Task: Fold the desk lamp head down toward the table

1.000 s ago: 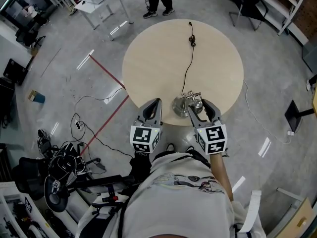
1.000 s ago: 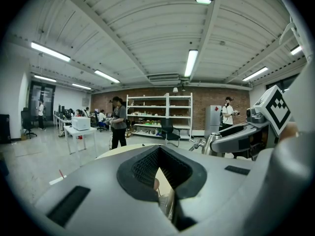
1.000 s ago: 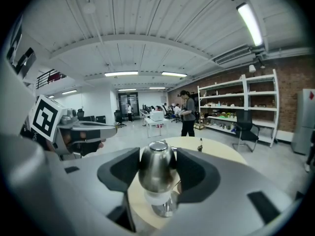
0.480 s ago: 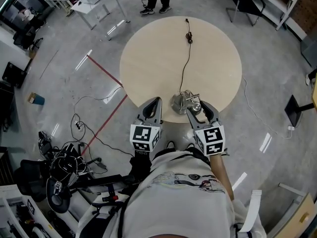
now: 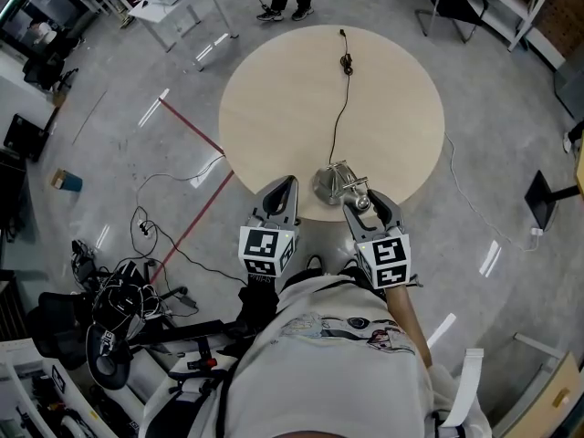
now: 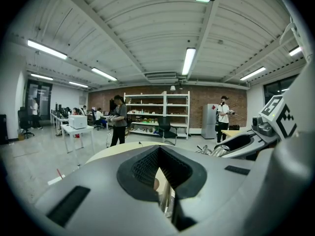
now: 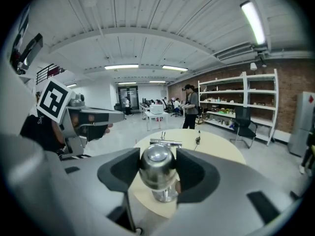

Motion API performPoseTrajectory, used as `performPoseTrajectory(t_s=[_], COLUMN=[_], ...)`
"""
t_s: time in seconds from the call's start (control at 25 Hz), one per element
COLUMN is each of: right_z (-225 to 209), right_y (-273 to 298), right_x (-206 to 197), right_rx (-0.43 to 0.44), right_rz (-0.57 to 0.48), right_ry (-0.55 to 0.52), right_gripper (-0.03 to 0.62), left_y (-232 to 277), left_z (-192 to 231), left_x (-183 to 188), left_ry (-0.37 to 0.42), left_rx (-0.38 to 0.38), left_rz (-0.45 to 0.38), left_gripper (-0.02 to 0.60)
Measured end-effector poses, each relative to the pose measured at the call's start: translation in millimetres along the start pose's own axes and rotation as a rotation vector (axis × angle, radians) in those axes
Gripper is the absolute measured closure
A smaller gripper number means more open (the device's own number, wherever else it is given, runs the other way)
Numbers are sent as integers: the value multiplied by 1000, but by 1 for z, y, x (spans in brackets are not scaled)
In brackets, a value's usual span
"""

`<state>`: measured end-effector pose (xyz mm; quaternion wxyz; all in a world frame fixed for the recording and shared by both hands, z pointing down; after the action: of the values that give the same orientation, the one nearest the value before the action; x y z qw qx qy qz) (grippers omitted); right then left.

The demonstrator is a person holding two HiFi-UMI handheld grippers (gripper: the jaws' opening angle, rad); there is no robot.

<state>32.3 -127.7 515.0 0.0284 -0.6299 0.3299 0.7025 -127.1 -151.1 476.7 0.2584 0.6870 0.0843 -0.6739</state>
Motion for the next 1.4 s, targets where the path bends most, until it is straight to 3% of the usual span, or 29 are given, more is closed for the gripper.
performPoseTrajectory(t_s=[1.4], right_z=[8], right_y=[-1], right_x=[-63], right_rx=[-9], right_rz=[133], right_ry=[-34], right_gripper=[359], left_y=[3], left_z=[-11], left_x=[-4], left_ry=[-10], left_rx=[-15], left_rz=[22], left_gripper=[581])
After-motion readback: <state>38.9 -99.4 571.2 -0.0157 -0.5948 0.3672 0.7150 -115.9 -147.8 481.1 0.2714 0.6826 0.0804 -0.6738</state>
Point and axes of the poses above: the fingertips, and each gripper's own axes: y forward along the fingers, z to its left, x out of its top, the point moved 3 cm from there along -y, backward along the fingers, and after that the axes turned 5 degrees about -x, right-handed, at the moved point
